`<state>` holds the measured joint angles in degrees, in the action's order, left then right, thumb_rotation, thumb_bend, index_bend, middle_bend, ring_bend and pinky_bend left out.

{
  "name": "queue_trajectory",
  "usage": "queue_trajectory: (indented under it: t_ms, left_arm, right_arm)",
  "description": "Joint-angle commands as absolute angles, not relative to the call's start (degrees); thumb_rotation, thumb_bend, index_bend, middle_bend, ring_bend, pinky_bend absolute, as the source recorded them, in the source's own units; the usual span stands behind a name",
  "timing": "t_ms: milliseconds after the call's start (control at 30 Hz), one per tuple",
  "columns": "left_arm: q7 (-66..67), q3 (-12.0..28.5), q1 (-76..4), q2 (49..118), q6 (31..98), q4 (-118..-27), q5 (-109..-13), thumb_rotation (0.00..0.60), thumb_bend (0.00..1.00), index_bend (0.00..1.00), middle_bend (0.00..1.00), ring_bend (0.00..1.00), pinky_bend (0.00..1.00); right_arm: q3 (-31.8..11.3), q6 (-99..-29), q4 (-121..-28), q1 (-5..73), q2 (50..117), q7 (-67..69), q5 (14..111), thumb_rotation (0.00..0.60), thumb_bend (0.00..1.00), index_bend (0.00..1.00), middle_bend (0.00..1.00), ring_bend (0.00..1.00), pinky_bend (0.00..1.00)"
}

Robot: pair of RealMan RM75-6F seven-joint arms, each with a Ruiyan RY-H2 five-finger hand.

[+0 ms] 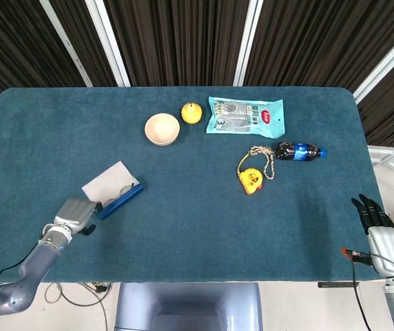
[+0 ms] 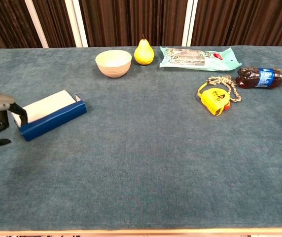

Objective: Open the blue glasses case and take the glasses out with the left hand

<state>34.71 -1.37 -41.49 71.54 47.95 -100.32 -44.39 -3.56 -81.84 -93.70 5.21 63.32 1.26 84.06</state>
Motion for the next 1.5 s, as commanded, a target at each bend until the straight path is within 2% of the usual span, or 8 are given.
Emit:
queue_trajectory:
  t_ms: [33, 300, 567, 767, 933, 1067, 1267, 1500]
  left_arm:
    - [35.2, -2.0, -42.6, 71.2, 46.8, -103.1, -45.8, 0.600, 0.33, 0.37, 0.85, 0.74, 0.86]
    - [34.7, -1.6, -44.5, 74.6, 45.8, -104.4, -46.3, 0.600, 0.33, 0.34, 0.86, 0.74, 0.87]
    - [22.7, 2.5, -40.3, 77.3, 51.8, -102.7, -62.3, 0.600, 0.33, 0.31, 0.89, 0.77, 0.90]
    - [17.1, 5.5, -41.2, 77.3, 51.5, -98.1, -65.5, 0.600, 0.33, 0.24, 0.89, 0.77, 0.90]
    - [19.2, 7.6, -45.3, 78.0, 46.3, -91.2, -60.5, 0.600, 0.33, 0.15, 0.88, 0.76, 0.90]
    - [23.9, 7.0, -49.4, 78.3, 40.0, -86.8, -53.1, 0.600, 0.33, 0.11, 0.87, 0.76, 0.90]
    - [32.0, 3.2, -55.1, 79.7, 35.5, -82.6, -41.4, 0.600, 0.33, 0.10, 0.88, 0.76, 0.90]
    - [37.4, -0.6, -59.1, 80.3, 36.6, -82.4, -32.0, 0.600, 0.33, 0.10, 0.89, 0.77, 0.91]
  right_arm:
    - [-3.6, -81.8, -93.7, 5.2, 63.3, 1.3, 84.1, 0.600, 0.16, 0.00, 0.00, 0.00, 0.20]
    - [-3.6, -81.9, -93.7, 5.2, 63.3, 1.5, 84.2, 0.600, 0.16, 0.00, 0.00, 0.00, 0.20]
    - [-3.6, -81.8, -93.5, 5.2, 63.2, 2.0, 84.3, 0.600, 0.16, 0.00, 0.00, 0.00, 0.20]
    - [-3.6, -81.7, -93.5, 5.3, 63.2, 2.0, 84.3, 0.600, 0.16, 0.00, 0.00, 0.00, 0.20]
    - [-3.6, -81.6, -93.6, 5.3, 63.3, 1.7, 84.1, 0.600, 0.16, 0.00, 0.00, 0.00, 0.20]
    - [-3.6, -81.8, -93.5, 5.3, 63.4, 1.4, 84.2, 0.600, 0.16, 0.00, 0.00, 0.00, 0.20]
    - [-3.6, -81.9, -93.6, 5.3, 63.4, 1.2, 84.0, 0.600, 0.16, 0.00, 0.00, 0.00, 0.20]
    - [-3.6, -81.9, -93.5, 5.2, 63.4, 1.3, 84.0, 0.600, 0.16, 0.00, 0.00, 0.00, 0.20]
